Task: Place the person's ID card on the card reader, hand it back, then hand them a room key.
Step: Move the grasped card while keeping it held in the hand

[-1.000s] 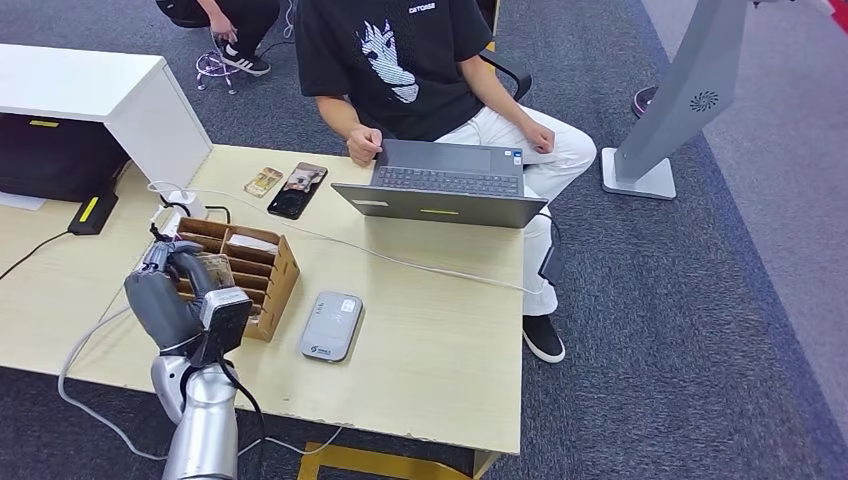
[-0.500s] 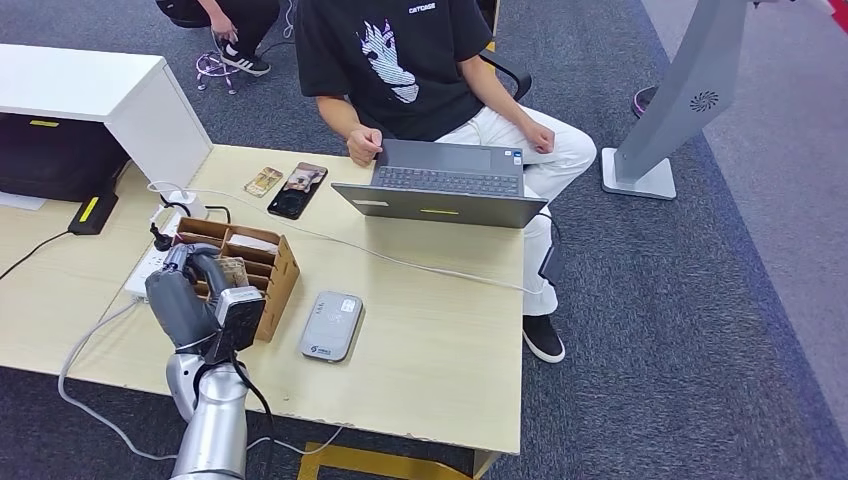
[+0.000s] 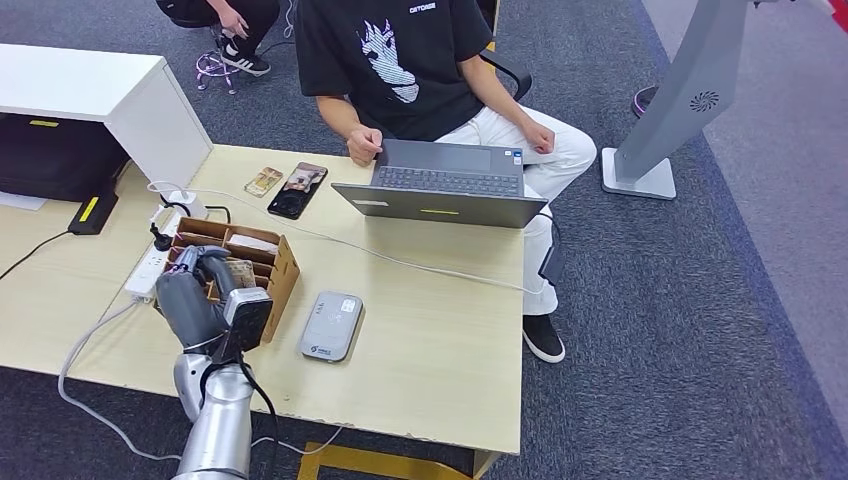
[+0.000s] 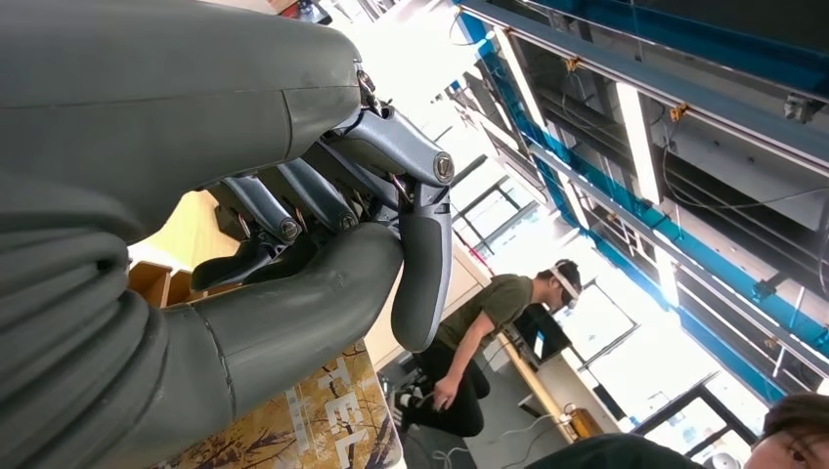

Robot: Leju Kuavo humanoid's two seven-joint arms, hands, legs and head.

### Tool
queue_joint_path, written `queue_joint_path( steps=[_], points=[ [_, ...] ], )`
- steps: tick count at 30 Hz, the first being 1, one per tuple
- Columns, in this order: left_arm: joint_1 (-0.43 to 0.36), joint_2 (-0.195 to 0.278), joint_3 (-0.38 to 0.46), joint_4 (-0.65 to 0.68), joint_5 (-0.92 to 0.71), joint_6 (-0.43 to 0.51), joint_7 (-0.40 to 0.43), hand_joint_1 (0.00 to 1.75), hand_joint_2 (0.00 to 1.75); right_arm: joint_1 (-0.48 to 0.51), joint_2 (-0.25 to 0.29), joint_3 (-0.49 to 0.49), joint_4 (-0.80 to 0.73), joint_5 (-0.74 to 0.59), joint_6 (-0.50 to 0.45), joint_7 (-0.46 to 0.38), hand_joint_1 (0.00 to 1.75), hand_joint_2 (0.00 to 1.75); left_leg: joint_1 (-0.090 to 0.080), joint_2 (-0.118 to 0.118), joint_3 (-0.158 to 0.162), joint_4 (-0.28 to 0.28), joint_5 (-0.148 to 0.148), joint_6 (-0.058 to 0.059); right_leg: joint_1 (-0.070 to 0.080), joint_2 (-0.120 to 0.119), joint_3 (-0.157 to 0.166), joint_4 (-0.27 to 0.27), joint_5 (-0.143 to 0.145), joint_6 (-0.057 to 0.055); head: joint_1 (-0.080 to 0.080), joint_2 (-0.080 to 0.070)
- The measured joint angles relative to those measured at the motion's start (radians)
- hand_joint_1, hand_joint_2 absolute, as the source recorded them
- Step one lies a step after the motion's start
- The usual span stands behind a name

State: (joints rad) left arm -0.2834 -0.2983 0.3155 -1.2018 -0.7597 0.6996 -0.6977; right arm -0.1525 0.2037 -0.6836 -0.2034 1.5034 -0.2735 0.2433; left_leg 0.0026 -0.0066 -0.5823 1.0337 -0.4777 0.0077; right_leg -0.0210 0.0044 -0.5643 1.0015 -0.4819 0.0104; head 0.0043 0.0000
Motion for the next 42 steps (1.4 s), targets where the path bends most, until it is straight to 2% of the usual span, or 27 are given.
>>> queue_joint_path(
  steps=[16, 30, 42],
  points=[
    [-0.039, -0.016, -0.029, 0.084, -0.037, 0.0, -0.002, 1.75, 1.75, -0.027, 0.0, 0.017, 0.0, 0.019, 0.0, 0.018, 0.0, 1.75, 0.0, 0.0, 0.0, 0.0, 0.0, 0.0, 0.0, 0.0, 0.0, 0.0, 0.0, 0.0, 0.0, 0.0],
    [-0.09, -0.036, -0.032, 0.271, -0.121, 0.0, -0.003, 1.75, 1.75, -0.052, 0.0, 0.042, 0.0, 0.016, 0.002, 0.04, 0.0, 1.75, 0.0, 0.0, 0.0, 0.0, 0.0, 0.0, 0.0, 0.0, 0.0, 0.0, 0.0, 0.0, 0.0, 0.0],
    [-0.115, -0.043, -0.029, 0.356, -0.145, 0.001, -0.003, 1.75, 1.75, -0.055, 0.0, 0.042, 0.0, 0.013, 0.005, 0.043, 0.0, 1.75, 0.0, 0.0, 0.0, 0.0, 0.0, 0.0, 0.0, 0.0, 0.0, 0.0, 0.0, 0.0, 0.0, 0.0]
  ],
)
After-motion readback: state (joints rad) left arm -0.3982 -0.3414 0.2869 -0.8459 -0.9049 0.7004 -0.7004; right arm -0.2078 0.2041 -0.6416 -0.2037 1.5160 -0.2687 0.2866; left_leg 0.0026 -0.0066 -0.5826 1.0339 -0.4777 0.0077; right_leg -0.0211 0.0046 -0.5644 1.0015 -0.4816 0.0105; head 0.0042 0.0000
